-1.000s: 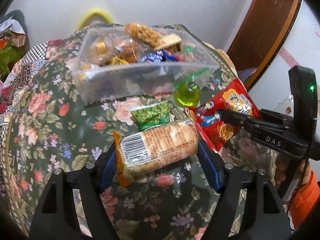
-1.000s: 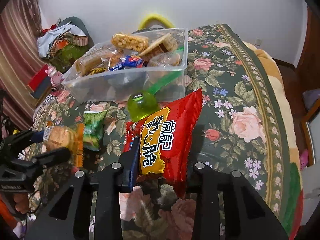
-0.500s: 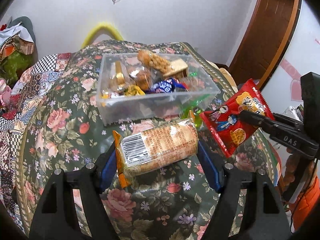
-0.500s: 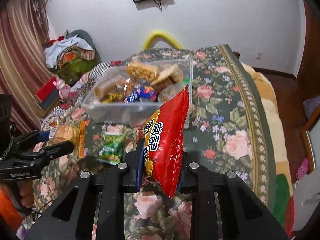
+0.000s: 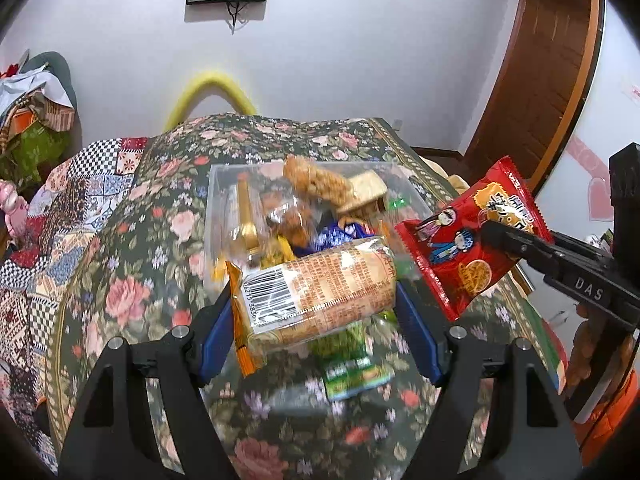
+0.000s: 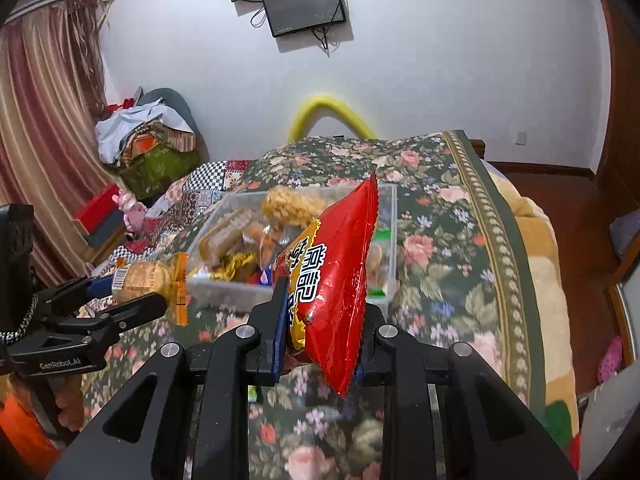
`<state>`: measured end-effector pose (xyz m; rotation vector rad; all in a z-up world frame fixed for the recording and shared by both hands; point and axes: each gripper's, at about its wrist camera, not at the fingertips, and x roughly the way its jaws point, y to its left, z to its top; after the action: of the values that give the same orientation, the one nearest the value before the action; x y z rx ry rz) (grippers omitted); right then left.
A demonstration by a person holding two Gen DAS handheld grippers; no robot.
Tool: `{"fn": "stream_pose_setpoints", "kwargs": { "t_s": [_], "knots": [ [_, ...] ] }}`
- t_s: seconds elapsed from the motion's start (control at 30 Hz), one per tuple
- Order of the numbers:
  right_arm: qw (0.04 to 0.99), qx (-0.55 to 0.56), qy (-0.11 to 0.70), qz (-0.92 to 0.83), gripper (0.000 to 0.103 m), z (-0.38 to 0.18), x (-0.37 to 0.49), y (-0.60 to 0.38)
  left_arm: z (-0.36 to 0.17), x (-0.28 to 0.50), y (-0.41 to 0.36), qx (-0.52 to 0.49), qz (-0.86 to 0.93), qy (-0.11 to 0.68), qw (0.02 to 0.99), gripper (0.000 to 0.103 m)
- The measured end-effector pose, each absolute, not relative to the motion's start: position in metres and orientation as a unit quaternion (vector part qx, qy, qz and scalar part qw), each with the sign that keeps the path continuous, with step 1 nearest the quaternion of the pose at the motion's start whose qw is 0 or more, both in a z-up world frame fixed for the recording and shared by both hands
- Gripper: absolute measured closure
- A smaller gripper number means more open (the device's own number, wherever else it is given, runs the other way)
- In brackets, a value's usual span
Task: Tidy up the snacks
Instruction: 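Carry both held snacks into the clear box and open both tools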
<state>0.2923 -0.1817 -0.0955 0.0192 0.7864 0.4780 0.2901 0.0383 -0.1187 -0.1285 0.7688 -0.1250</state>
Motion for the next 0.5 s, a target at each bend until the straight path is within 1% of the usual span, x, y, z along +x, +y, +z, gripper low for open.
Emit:
{"fn": "stream_pose_setpoints", "kwargs": {
  "t_s": [0.27, 0.5],
  "knots": [
    [0.894, 0.017, 0.38, 0.237, 0.081, -0.101, 0.324, -0.168, -0.125, 0.332, 0.034, -0.061, -0.057, 0.38, 0.921, 0.029],
    [0.879, 0.006, 0.405, 0.251, 0.08, -0.117, 0.356, -0.15, -0.137, 0.364, 0.029, -0.055, -0.054, 0.389, 0.918, 0.029]
  ]
}}
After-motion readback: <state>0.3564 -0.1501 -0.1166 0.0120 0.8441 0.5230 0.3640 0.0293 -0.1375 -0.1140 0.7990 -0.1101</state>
